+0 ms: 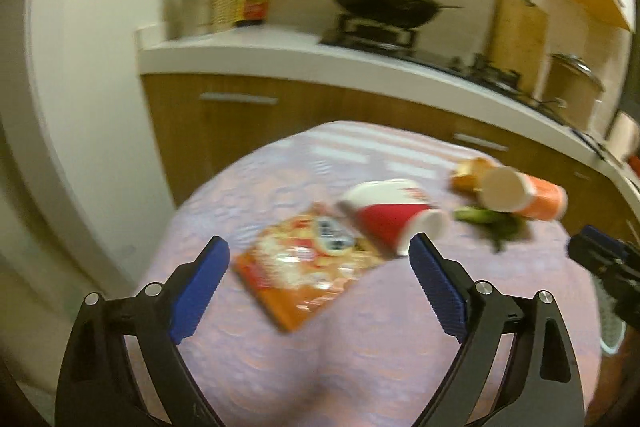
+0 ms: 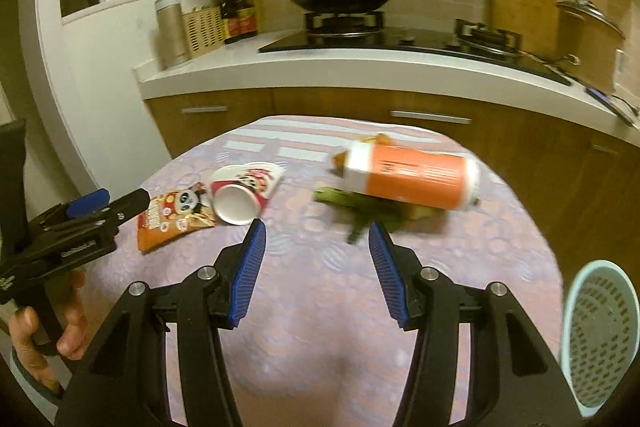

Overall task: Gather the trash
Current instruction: 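Return both tools to the table and grasp the panda snack bag with the left tool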

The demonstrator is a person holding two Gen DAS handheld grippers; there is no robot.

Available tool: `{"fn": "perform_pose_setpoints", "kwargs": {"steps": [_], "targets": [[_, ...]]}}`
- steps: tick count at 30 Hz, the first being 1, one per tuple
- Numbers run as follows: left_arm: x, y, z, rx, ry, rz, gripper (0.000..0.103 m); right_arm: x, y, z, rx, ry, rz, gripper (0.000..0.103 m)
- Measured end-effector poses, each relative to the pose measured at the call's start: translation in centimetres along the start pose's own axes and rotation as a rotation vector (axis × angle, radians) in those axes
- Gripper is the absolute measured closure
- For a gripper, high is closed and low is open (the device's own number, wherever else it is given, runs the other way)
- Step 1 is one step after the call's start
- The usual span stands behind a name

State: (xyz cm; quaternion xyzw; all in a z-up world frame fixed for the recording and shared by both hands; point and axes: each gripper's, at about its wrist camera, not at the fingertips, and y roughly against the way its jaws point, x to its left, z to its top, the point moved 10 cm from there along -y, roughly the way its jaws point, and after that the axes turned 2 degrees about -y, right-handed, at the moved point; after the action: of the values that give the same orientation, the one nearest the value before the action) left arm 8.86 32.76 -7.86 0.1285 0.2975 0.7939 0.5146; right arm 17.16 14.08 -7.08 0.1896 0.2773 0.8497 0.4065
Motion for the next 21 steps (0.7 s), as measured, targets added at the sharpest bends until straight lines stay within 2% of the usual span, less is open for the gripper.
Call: {"fn": "perform_pose_setpoints", "kwargs": {"steps": [7, 11, 13, 17, 21], "targets": [[1.7, -4.3, -1.8, 0.112, -0.019, 0.021, 0.013, 2.4, -3.7, 0.9, 0.028, -0.012, 0.053, 0.053], [1.7, -4.8, -2.0, 0.134, -0.026, 0.015, 0.013, 3.3, -5.6, 0.8, 0.010, -0.018, 0.070, 0.053], [1.4, -5.4, -2.5, 0.170, -0.044, 0.016, 0.013, 3.5, -6.7, 0.2, 0.014, -0.032, 0.085, 0.053], [0.5, -6.2, -3.2, 0.218, -0.079, 0.002, 0.013, 3.3, -8.8, -1.2, 0.061, -0.049, 0.083, 0.053], [0.0, -6.7, -3.7, 0.248, -0.104, -0.014, 0.013, 3.4, -8.7, -1.0, 0.052, -0.055, 0.103, 0.053]]}}
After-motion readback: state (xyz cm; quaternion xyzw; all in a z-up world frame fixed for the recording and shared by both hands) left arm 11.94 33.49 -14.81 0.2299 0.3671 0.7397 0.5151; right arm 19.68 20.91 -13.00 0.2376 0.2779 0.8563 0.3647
